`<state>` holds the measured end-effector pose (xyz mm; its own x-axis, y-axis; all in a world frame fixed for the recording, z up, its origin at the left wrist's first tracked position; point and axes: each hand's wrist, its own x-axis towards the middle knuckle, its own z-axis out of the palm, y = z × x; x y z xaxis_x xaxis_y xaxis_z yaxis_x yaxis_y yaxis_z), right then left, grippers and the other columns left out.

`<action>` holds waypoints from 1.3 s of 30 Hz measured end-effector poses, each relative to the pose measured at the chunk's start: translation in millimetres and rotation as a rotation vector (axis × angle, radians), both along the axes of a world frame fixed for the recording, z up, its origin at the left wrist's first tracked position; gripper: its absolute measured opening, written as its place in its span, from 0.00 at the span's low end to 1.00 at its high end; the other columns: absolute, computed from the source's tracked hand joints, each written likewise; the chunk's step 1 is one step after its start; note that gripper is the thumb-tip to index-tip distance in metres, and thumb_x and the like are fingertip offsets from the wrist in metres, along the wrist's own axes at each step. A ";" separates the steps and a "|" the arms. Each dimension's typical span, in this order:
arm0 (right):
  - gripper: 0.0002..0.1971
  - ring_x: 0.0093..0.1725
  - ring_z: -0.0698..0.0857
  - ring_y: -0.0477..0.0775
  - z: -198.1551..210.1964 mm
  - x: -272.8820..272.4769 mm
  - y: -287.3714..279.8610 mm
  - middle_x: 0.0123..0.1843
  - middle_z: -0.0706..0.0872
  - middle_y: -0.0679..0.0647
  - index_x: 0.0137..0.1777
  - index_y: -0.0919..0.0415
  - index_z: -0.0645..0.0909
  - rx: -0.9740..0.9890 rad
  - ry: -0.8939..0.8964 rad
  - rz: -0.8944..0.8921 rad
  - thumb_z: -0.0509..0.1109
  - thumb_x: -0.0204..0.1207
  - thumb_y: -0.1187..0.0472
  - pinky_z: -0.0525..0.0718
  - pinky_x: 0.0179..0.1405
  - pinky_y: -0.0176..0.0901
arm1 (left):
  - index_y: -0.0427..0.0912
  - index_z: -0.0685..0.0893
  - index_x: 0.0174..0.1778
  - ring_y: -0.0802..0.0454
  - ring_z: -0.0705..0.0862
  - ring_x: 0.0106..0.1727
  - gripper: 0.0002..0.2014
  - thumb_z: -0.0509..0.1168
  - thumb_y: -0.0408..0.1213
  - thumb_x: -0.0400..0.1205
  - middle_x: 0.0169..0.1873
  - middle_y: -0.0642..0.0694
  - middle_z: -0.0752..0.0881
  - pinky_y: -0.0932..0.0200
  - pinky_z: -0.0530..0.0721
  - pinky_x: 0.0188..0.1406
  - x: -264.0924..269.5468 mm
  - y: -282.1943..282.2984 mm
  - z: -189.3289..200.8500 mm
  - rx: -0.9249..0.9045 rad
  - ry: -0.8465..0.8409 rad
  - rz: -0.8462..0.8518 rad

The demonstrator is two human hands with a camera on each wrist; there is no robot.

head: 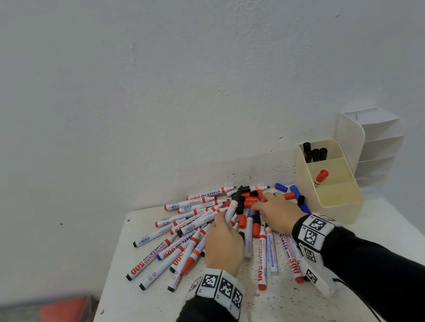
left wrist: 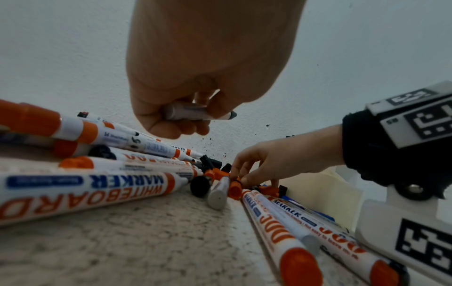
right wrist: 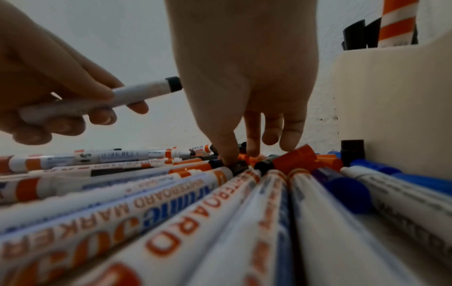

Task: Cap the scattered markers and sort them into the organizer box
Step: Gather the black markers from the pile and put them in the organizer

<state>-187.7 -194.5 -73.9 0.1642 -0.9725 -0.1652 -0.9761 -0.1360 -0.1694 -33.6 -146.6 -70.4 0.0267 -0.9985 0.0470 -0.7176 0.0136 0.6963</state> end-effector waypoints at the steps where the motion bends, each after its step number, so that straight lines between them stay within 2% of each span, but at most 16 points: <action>1: 0.16 0.69 0.70 0.60 -1.3 1.0 -1.1 0.68 0.72 0.56 0.66 0.48 0.75 -0.030 0.011 -0.013 0.59 0.81 0.62 0.77 0.61 0.52 | 0.39 0.68 0.72 0.47 0.80 0.53 0.18 0.52 0.35 0.86 0.54 0.40 0.80 0.55 0.80 0.51 0.1 -0.4 -0.5 -0.002 -0.001 0.002; 5: 0.15 0.66 0.73 0.58 -1.7 1.6 -4.9 0.67 0.73 0.56 0.64 0.49 0.76 -0.076 0.077 -0.008 0.64 0.79 0.60 0.79 0.55 0.50 | 0.38 0.69 0.71 0.50 0.78 0.48 0.17 0.51 0.35 0.86 0.51 0.41 0.80 0.58 0.77 0.46 0.9 -2.6 -4.1 -0.026 0.009 -0.004; 8: 0.11 0.64 0.74 0.58 -0.6 -0.7 -6.6 0.65 0.73 0.56 0.60 0.54 0.77 -0.085 0.078 -0.025 0.65 0.78 0.58 0.79 0.55 0.49 | 0.37 0.72 0.68 0.53 0.75 0.44 0.15 0.50 0.36 0.87 0.46 0.45 0.78 0.61 0.73 0.42 1.7 -3.9 -7.6 -0.035 0.021 -0.005; 12: 0.12 0.61 0.78 0.58 2.5 -7.0 -6.3 0.63 0.79 0.57 0.61 0.60 0.74 -0.171 0.053 -0.046 0.59 0.83 0.56 0.78 0.52 0.51 | 0.38 0.74 0.65 0.55 0.73 0.41 0.15 0.50 0.39 0.87 0.44 0.46 0.78 0.63 0.71 0.39 1.7 -5.3 -11.7 -0.038 0.020 -0.005; 15: 0.10 0.56 0.82 0.57 4.7 -9.3 -5.1 0.58 0.83 0.56 0.60 0.59 0.74 -0.202 0.011 -0.056 0.55 0.84 0.58 0.80 0.50 0.50 | 0.39 0.73 0.67 0.55 0.76 0.43 0.16 0.49 0.40 0.87 0.47 0.46 0.80 0.63 0.73 0.41 2.0 -7.0 -14.7 -0.031 0.008 0.001; 17: 0.09 0.55 0.83 0.57 3.9 -9.4 -4.3 0.57 0.84 0.55 0.58 0.57 0.74 -0.184 0.011 -0.029 0.56 0.83 0.58 0.81 0.50 0.49 | 0.40 0.72 0.69 0.54 0.78 0.46 0.16 0.50 0.40 0.87 0.49 0.46 0.81 0.62 0.74 0.43 2.6 -6.7 -15.8 -0.021 0.014 0.004; 22: 0.14 0.58 0.81 0.54 -1.4 -6.7 -4.1 0.60 0.83 0.53 0.64 0.51 0.74 -0.097 0.039 0.036 0.62 0.80 0.55 0.82 0.54 0.48 | 0.41 0.72 0.70 0.52 0.80 0.50 0.17 0.50 0.41 0.87 0.51 0.46 0.81 0.57 0.81 0.51 2.3 -6.4 -15.9 -0.005 -0.004 0.013; 27: 0.12 0.59 0.81 0.54 -0.6 -2.9 -5.1 0.60 0.82 0.53 0.62 0.53 0.75 -0.108 0.058 0.037 0.63 0.79 0.58 0.82 0.54 0.47 | 0.41 0.72 0.68 0.52 0.81 0.49 0.16 0.50 0.41 0.87 0.50 0.46 0.82 0.56 0.82 0.51 2.0 -6.9 -16.8 -0.012 -0.009 0.017; 30: 0.14 0.61 0.79 0.55 0.0 -2.6 -5.4 0.63 0.78 0.56 0.66 0.57 0.72 -0.197 -0.025 -0.004 0.61 0.80 0.61 0.81 0.55 0.47 | 0.41 0.74 0.66 0.52 0.81 0.47 0.15 0.50 0.41 0.87 0.48 0.46 0.82 0.56 0.82 0.49 0.9 -7.0 -16.9 -0.020 -0.019 0.013; 33: 0.16 0.62 0.76 0.55 1.3 -3.5 -5.4 0.65 0.72 0.58 0.67 0.60 0.72 -0.245 -0.257 -0.109 0.60 0.80 0.69 0.78 0.60 0.43 | 0.41 0.75 0.63 0.52 0.80 0.48 0.14 0.50 0.41 0.87 0.49 0.46 0.82 0.57 0.82 0.50 2.0 -5.8 -17.4 -0.020 -0.053 0.028; 36: 0.14 0.61 0.76 0.56 9.0 -3.7 -1.5 0.65 0.71 0.61 0.65 0.64 0.73 -0.268 -0.466 -0.158 0.57 0.81 0.71 0.74 0.62 0.39 | 0.42 0.75 0.66 0.51 0.80 0.52 0.15 0.50 0.41 0.87 0.52 0.46 0.82 0.56 0.82 0.52 3.5 -4.0 -17.2 -0.030 -0.075 0.022; 39: 0.14 0.61 0.75 0.53 15.3 -2.8 2.4 0.62 0.73 0.60 0.64 0.63 0.76 -0.233 -0.518 -0.083 0.54 0.83 0.69 0.69 0.58 0.33 | 0.43 0.72 0.71 0.50 0.80 0.56 0.18 0.50 0.42 0.87 0.56 0.45 0.83 0.57 0.81 0.54 3.1 -2.5 -15.3 -0.039 -0.103 -0.012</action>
